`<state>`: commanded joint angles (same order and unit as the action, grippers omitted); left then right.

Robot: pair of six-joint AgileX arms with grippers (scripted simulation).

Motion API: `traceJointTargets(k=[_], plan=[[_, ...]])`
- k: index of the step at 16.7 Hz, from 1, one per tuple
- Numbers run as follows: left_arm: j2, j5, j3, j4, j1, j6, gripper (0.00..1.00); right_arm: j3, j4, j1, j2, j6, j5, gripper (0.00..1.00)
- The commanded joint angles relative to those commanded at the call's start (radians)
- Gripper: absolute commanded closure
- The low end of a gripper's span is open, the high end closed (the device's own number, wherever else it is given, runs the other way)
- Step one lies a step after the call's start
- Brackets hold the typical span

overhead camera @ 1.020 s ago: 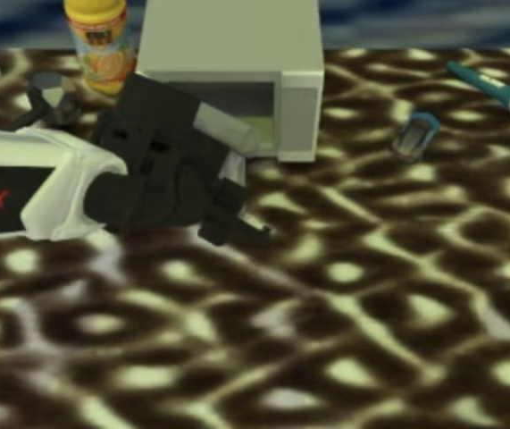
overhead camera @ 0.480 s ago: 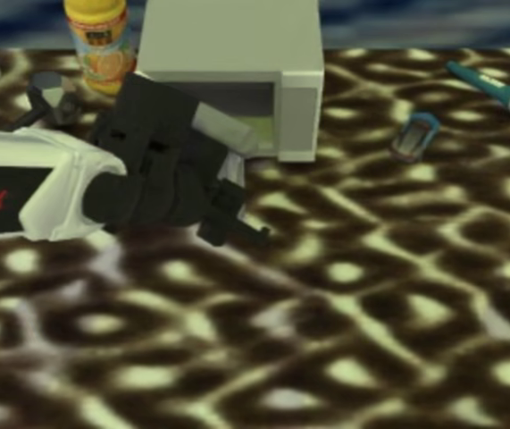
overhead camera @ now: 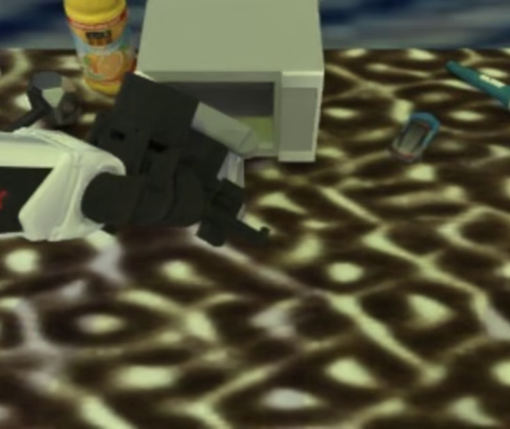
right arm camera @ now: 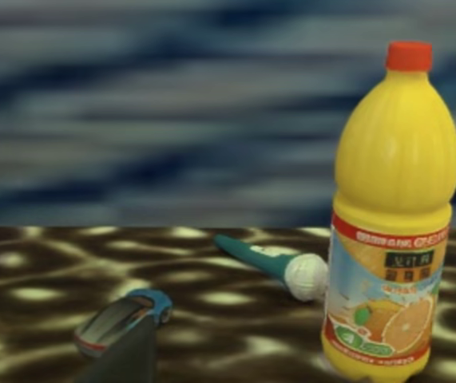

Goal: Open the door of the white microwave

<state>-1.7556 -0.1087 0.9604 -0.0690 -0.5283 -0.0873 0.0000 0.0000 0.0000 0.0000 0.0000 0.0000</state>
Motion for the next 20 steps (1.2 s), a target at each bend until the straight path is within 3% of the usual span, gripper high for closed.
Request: traceJointTargets(k=[8, 15, 20], plan=[[0.000, 0.000, 0.000, 0.000, 0.000, 0.000, 1.00, 0.000, 0.000, 0.000, 0.000, 0.000, 0.000, 0.00], [0.018, -0.046, -0.020, -0.005, 0.024, -0.054, 1.00, 0.000, 0.000, 0.000, 0.000, 0.000, 0.000, 0.00], [0.019, -0.047, -0.021, -0.005, 0.025, -0.056, 1.00, 0.000, 0.000, 0.000, 0.000, 0.000, 0.000, 0.00]])
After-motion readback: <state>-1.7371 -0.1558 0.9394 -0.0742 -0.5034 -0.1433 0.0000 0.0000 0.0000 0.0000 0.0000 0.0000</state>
